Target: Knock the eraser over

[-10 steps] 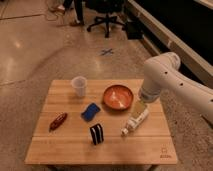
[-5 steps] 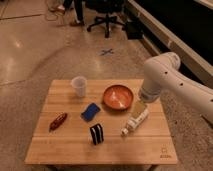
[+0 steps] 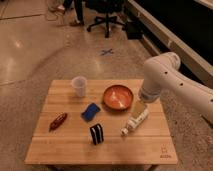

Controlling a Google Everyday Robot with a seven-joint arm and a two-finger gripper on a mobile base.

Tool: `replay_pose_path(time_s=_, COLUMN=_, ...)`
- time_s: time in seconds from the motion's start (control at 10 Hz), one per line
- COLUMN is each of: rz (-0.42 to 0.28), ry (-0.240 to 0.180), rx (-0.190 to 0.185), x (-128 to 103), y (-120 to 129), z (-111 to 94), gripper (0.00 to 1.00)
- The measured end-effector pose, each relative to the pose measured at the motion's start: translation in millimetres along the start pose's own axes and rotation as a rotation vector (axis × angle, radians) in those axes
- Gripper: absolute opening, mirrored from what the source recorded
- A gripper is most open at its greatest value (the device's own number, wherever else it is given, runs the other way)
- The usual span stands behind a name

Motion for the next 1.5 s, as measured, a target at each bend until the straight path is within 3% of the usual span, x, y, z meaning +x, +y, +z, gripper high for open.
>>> replay_pose_path(time_s=0.6, rz=-0.004, ry=0.002, rx=-0.001, x=-0.1, y=-1.2, z=1.7, gripper=0.8)
replay_pose_path(time_s=1.2, rz=-0.046, ry=0.056, rx=0.031, x=7.1, y=-28.9, z=38.2, gripper=0.8)
replay_pose_path(time_s=1.5, rz=-0.057, ry=0.078, rx=0.068, x=9.4, y=-49.6, z=63.0, gripper=0.8)
